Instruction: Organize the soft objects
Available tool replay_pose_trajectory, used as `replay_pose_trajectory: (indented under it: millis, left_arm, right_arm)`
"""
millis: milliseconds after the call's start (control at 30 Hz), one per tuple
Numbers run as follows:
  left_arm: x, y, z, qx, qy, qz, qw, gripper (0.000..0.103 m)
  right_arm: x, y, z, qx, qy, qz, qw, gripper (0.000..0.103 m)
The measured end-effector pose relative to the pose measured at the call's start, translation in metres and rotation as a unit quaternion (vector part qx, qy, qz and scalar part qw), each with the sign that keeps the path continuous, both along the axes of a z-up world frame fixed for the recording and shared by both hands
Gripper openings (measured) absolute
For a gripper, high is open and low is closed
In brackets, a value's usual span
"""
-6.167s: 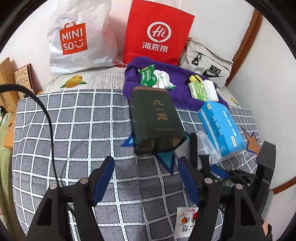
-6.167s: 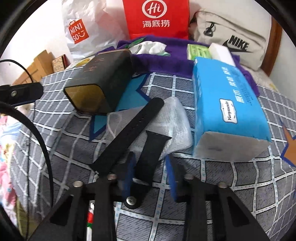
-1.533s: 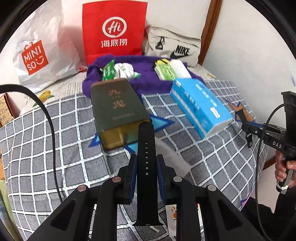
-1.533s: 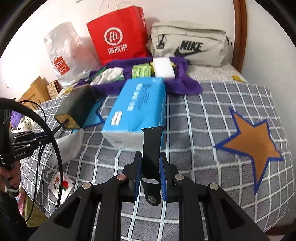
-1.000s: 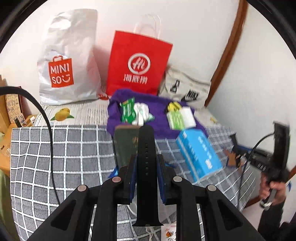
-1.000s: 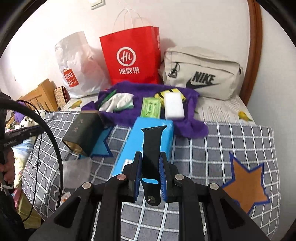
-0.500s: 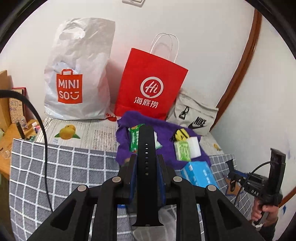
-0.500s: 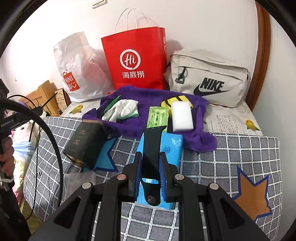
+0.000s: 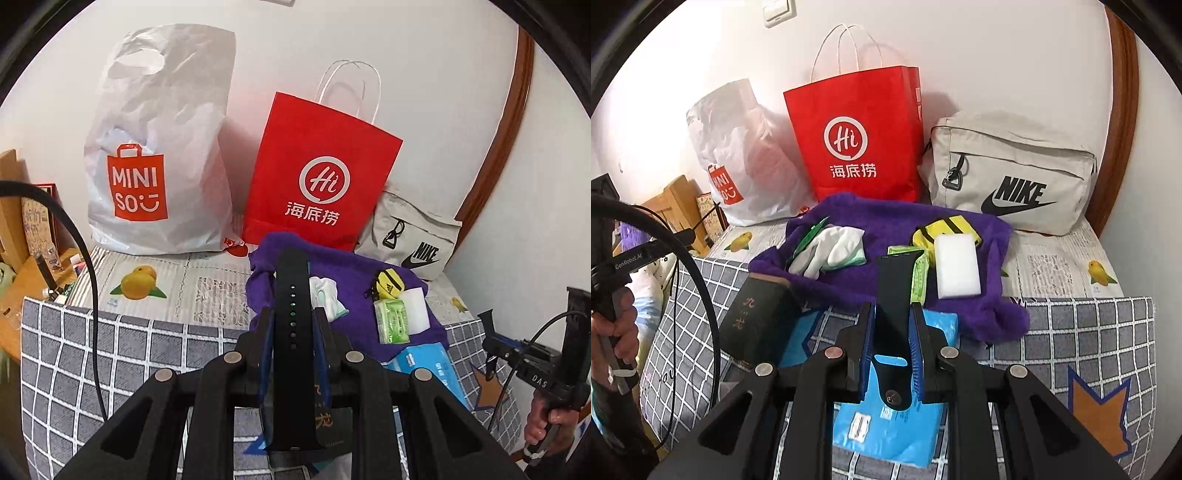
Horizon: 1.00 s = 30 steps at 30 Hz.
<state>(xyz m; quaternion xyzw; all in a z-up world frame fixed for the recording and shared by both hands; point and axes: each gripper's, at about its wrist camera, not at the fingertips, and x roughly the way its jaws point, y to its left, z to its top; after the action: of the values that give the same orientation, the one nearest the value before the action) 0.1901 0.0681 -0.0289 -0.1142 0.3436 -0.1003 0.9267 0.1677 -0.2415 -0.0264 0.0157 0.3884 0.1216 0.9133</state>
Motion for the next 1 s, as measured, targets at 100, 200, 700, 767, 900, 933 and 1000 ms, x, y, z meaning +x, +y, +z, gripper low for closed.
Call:
replay_pose_trajectory:
  millis: [100,200,700,767,900,933,1000]
  left_arm:
    - [0.009,-0.003,-0.004,0.000,0.003,-0.006,1.0000,0.020]
    - [0.018,-0.005,-0.010,0.005,0.009,-0.010,0.9999,0.020]
    - [0.053,-0.022,-0.021,0.007,0.031,-0.043,0.9986,0.020]
    - [0.057,-0.026,-0.021,0.007,0.034,-0.047,0.9983,0.020]
    - [0.061,-0.032,-0.021,0.009,0.040,-0.054,0.9977,0.020]
    - [0.062,-0.033,-0.021,0.010,0.041,-0.054,0.9977,0.020]
    - [0.064,-0.035,-0.022,0.013,0.044,-0.056,0.9974,0.020]
  right_arm:
    - [0.008,0.002,0.000,-0.006,-0.001,0.001,1.000,0.019]
    - [0.016,0.002,-0.001,-0.007,-0.001,-0.001,1.000,0.019]
    - [0.059,0.030,-0.005,-0.044,-0.008,-0.005,0.999,0.019]
    - [0.065,0.034,-0.005,-0.050,-0.011,-0.003,0.999,0.019]
    - [0.073,0.041,-0.007,-0.057,-0.018,0.004,0.998,0.019]
    - [0.075,0.042,-0.008,-0.061,-0.019,0.004,0.998,0.019]
    - [0.079,0.044,-0.012,-0.066,-0.020,0.005,0.998,0.019]
